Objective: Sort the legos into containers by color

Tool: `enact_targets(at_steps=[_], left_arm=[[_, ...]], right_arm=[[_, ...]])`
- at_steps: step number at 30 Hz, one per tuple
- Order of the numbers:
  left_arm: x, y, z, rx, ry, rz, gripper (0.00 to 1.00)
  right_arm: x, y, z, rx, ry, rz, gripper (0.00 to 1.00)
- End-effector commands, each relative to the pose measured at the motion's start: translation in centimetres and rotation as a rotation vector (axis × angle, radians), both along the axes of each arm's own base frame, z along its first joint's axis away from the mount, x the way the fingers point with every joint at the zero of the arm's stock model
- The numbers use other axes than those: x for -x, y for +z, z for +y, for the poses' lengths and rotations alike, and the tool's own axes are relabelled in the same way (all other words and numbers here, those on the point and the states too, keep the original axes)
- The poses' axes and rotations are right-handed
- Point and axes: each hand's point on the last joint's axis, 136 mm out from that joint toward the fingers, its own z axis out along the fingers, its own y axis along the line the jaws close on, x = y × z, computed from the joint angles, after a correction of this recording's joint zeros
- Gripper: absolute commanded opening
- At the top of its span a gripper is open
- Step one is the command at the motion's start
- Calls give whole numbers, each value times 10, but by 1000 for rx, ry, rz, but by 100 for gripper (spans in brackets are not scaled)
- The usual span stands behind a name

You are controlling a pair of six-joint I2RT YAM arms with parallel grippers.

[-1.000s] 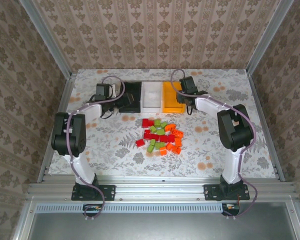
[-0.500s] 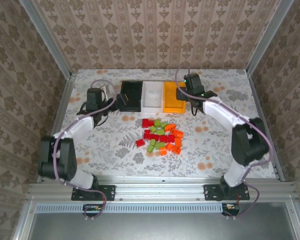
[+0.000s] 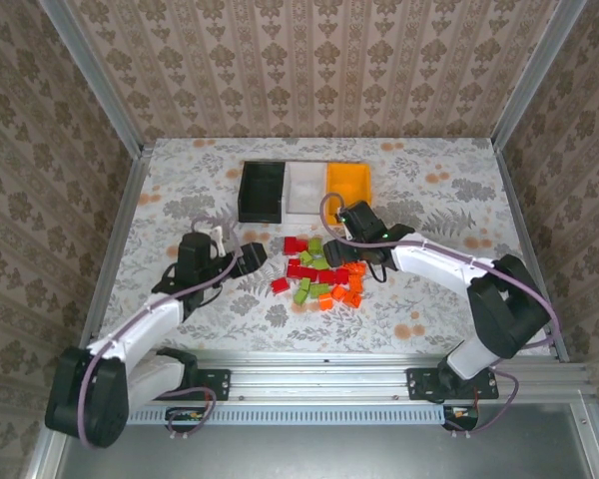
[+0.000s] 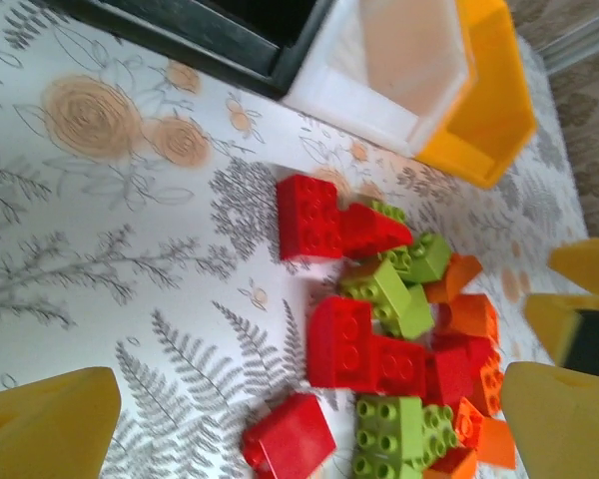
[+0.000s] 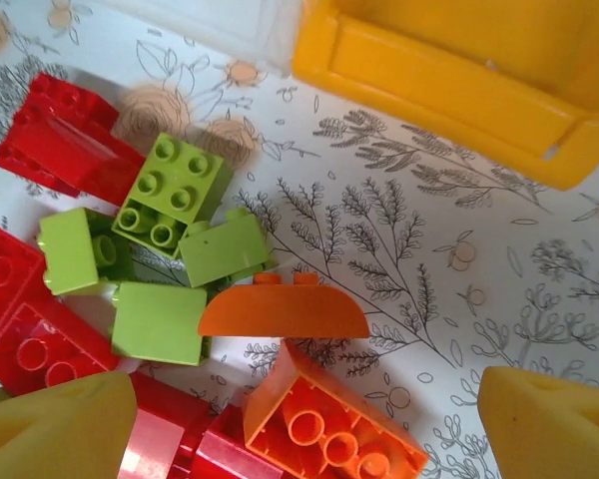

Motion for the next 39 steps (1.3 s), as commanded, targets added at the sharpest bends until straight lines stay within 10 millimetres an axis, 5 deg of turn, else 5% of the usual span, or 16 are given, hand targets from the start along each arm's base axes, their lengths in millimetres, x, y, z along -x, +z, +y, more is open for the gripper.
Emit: enact_targets(at_steps=[1, 24, 39], left_arm=[[10, 10, 0, 41, -2, -37, 100], [17, 6, 12, -2, 32, -47, 100], [13, 7, 9, 4, 24, -39, 100]], right_arm=[[-2, -10, 9, 8, 48, 38, 90], [-26, -41, 10, 49, -11, 45, 77], [-29, -13, -2, 52, -44, -45, 68]])
